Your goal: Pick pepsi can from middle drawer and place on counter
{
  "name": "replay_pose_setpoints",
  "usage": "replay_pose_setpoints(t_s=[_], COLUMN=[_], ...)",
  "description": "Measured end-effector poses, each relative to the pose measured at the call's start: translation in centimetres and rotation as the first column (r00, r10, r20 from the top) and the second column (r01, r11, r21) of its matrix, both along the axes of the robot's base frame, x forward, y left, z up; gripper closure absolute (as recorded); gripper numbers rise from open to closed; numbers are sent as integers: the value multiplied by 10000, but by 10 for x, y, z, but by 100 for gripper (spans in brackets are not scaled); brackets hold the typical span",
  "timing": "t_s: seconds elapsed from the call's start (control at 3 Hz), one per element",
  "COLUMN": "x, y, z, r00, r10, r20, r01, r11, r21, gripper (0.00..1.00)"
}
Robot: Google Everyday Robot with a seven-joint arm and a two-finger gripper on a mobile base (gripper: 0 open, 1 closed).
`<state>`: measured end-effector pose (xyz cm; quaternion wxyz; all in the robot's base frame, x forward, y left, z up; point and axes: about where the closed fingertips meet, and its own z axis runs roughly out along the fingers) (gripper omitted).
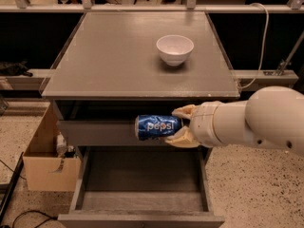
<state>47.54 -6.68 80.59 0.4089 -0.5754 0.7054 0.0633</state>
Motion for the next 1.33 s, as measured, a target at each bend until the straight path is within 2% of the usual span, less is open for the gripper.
replay_pose_setpoints(t_s=[0.67, 1.0, 1.33], x=[-1, 18, 65], y=[9, 17, 37], z=[5, 34, 68], r00=[9997, 9971, 9867], r10=[166, 538, 1398], r20=[187, 538, 832], r01=[-165, -515, -1312], r11=[9999, 9978, 9861], r21=[-30, -426, -1015], gripper=[100, 100, 100])
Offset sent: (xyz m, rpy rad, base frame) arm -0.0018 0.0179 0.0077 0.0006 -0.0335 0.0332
